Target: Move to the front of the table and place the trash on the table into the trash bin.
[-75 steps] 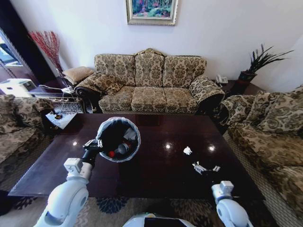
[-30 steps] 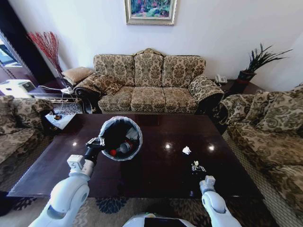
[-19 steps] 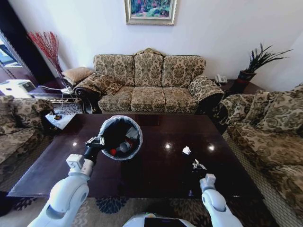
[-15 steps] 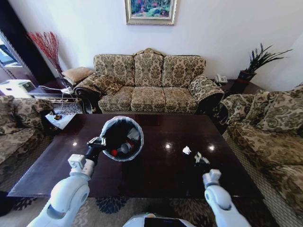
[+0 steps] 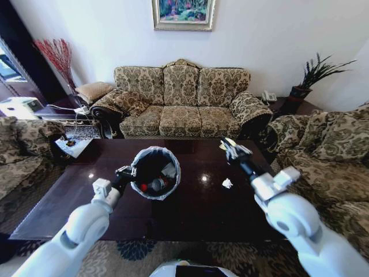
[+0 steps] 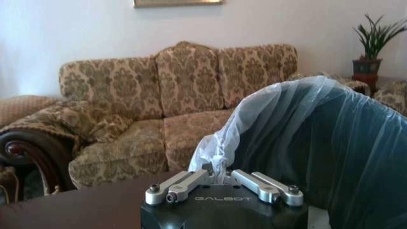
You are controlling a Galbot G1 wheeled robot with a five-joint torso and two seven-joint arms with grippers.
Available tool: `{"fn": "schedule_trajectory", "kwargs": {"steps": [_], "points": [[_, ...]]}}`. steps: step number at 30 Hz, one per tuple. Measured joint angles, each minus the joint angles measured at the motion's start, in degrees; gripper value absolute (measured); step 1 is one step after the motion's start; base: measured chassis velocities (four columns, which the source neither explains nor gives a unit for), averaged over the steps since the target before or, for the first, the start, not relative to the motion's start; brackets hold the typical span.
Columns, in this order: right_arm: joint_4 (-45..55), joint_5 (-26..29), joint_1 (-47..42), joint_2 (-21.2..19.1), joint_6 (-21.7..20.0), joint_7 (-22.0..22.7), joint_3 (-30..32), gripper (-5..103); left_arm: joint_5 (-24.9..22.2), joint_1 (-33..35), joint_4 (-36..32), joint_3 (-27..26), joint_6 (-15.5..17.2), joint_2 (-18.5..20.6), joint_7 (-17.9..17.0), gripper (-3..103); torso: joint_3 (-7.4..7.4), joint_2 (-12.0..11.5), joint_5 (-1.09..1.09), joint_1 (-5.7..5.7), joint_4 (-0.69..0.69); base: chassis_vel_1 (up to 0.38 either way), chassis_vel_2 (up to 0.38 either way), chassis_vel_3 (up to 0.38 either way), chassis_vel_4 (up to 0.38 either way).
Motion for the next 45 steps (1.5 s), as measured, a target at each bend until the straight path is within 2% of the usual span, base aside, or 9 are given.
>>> {"fn": "schedule_trajectory", "kwargs": {"steps": [6, 8, 11, 13, 17, 19, 30, 40, 45], "points": [[-4.62, 3.25, 13.5, 0.32, -1.11, -3.98, -12.24, 0, -3.09, -6.55, 3.67, 4.94, 1.28, 3.99, 0.34, 0, 0.0, 0.0, 0.0, 0.0, 0.01, 0.0, 0.0, 0.0, 0.0], [-8.57, 4.52, 21.69, 2.36, -1.08, -3.94, -20.09, 0, -4.57, -10.86, 5.36, 7.72, 1.94, 4.75, 0.43, 0, 0.0, 0.0, 0.0, 0.0, 0.0, 0.0, 0.0, 0.0, 0.0], [-11.1, 5.13, 26.44, 4.31, -1.0, -3.9, -24.79, 0, -5.08, -12.38, 5.92, 8.47, 2.3, 4.77, 0.38, 0, 0.01, -0.01, 0.0, 0.0, -0.01, 0.0, 0.0, 0.0, 0.0], [-14.83, 5.84, 33.59, 8.53, -0.72, -3.82, -31.93, 0, -5.62, -12.94, 6.17, 8.54, 2.78, 4.67, 0.04, 0, 0.01, -0.01, 0.0, 0.01, 0.03, 0.0, 0.0, 0.0, 0.0], [-17.0, 5.87, 37.6, 10.87, -0.7, -3.85, -36.74, 0, -5.91, -14.02, 6.69, 8.9, 3.04, 4.48, -0.11, 0, 0.0, -0.01, -0.02, 0.0, 0.08, 0.0, 0.0, 0.0, 0.0], [-19.02, 5.15, 39.77, 12.78, -0.86, -3.79, -40.39, 0, -6.43, -15.69, 7.19, 9.47, 3.41, 4.2, -0.14, 0, 0.0, 0.0, -0.03, -0.01, 0.03, 0.0, 0.0, 0.0, 0.0], [-22.32, 2.57, 40.5, 15.74, -3.53, -1.08, -44.16, 3, -6.77, -16.27, 6.96, 8.64, 3.55, 3.81, 0.28, 0, -0.01, 0.0, 0.01, -0.01, 0.01, 0.0, 0.0, 0.0, 0.0], [-24.51, 1.64, 41.37, 16.35, -3.53, 0.23, -43.81, 34, -6.52, -15.75, 5.8, 8.53, 4.06, 2.82, 0.08, 0, -0.01, 0.0, 0.01, -0.01, 0.01, 0.0, 0.0, 0.0, 0.0], [-24.16, 1.11, 40.27, 15.92, -3.23, 0.35, -43.0, 56, -6.46, -15.09, 5.29, 8.37, 4.22, 2.85, -0.1, 0, -0.01, 0.0, 0.01, -0.01, 0.01, 0.0, 0.0, 0.0, 0.0]]}}
